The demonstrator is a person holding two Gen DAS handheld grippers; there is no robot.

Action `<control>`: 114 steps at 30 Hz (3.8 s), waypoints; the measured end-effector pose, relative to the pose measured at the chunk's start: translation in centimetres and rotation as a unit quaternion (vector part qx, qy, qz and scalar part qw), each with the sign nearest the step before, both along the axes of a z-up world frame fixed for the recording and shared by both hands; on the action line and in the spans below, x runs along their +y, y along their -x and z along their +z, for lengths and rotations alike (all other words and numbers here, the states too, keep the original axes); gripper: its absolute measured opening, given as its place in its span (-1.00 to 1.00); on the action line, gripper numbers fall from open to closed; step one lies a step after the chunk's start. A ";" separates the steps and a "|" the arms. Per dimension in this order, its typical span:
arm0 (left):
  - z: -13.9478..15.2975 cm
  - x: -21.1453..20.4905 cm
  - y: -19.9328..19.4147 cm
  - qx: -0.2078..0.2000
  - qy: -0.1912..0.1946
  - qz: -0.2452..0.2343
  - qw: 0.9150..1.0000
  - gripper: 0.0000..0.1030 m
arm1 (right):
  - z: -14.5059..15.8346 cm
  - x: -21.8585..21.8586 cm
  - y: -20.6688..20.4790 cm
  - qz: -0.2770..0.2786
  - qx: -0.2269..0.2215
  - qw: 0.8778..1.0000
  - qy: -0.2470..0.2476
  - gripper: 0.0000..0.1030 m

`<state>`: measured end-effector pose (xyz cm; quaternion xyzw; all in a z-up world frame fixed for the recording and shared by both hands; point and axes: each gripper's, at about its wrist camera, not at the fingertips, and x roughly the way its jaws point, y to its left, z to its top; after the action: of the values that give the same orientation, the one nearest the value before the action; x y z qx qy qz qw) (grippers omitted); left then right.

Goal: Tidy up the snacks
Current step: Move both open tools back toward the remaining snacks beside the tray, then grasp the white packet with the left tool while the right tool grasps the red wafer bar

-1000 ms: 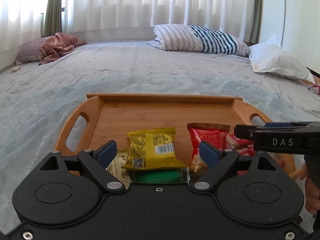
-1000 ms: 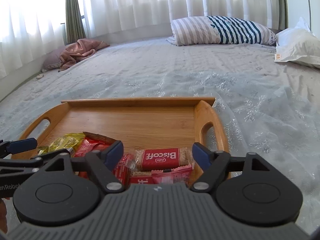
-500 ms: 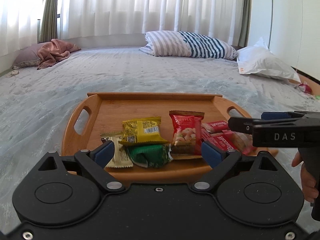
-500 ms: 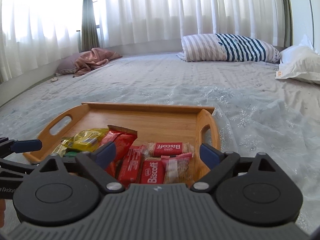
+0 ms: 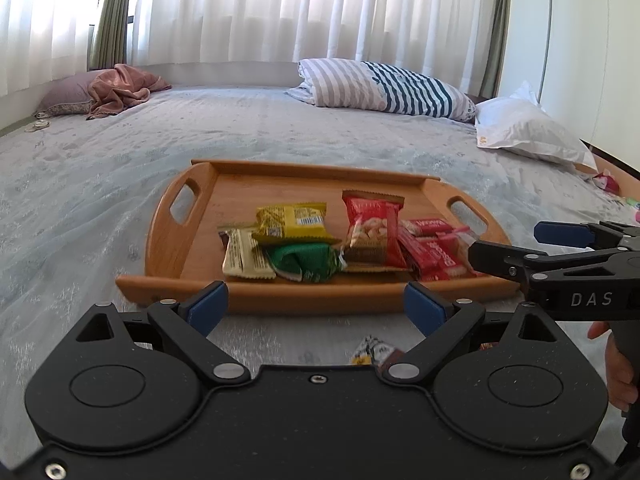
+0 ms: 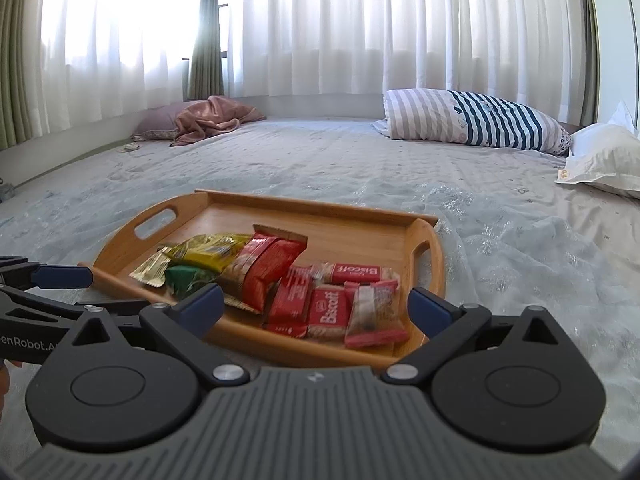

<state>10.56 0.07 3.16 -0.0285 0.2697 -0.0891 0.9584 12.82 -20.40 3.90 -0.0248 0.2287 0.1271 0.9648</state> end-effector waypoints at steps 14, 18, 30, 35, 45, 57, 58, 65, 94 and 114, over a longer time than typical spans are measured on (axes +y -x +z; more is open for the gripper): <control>-1.5 -0.7 3.1 -0.004 -0.016 -0.015 1.000 0.86 | -1.6 0.6 2.7 0.003 -0.007 1.000 0.031 1.00; -2.0 -0.9 3.6 -0.001 -0.019 -0.021 1.000 0.86 | -2.1 0.6 3.2 0.002 -0.003 0.999 0.034 1.00; -3.7 -0.9 3.7 0.028 0.002 -0.022 0.999 0.66 | -3.8 0.3 3.5 -0.012 0.016 1.000 0.021 1.00; -3.9 -1.1 4.0 0.029 0.007 -0.020 0.999 0.54 | -4.4 0.2 3.5 -0.023 0.016 1.000 0.016 1.00; -4.0 -1.6 4.3 0.024 0.006 -0.027 0.999 0.32 | -4.8 0.3 4.0 -0.005 0.005 1.000 0.012 0.86; -2.9 0.1 6.1 0.031 0.018 -0.041 0.999 0.23 | -4.8 -0.3 4.1 0.037 0.016 0.999 -0.018 0.81; -2.8 0.2 6.4 0.031 0.018 -0.041 0.999 0.27 | -4.9 -0.3 4.0 0.040 0.018 0.999 -0.018 0.82; -3.8 0.0 6.8 0.039 0.019 -0.042 0.998 0.32 | -5.3 0.7 4.0 0.062 0.029 0.998 0.006 0.83; -3.1 -0.9 8.0 0.020 -0.013 0.002 1.000 -0.19 | -5.1 1.3 5.1 0.061 0.000 0.998 0.029 0.34; 0.9 1.1 3.2 -0.015 0.012 0.019 1.000 -0.22 | -0.6 -1.7 2.2 -0.004 -0.009 0.999 -0.042 0.35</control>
<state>7.31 1.15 4.05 -0.0440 0.2534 -0.0742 0.9635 10.58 -22.15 3.32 0.0158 0.2142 0.1324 0.9676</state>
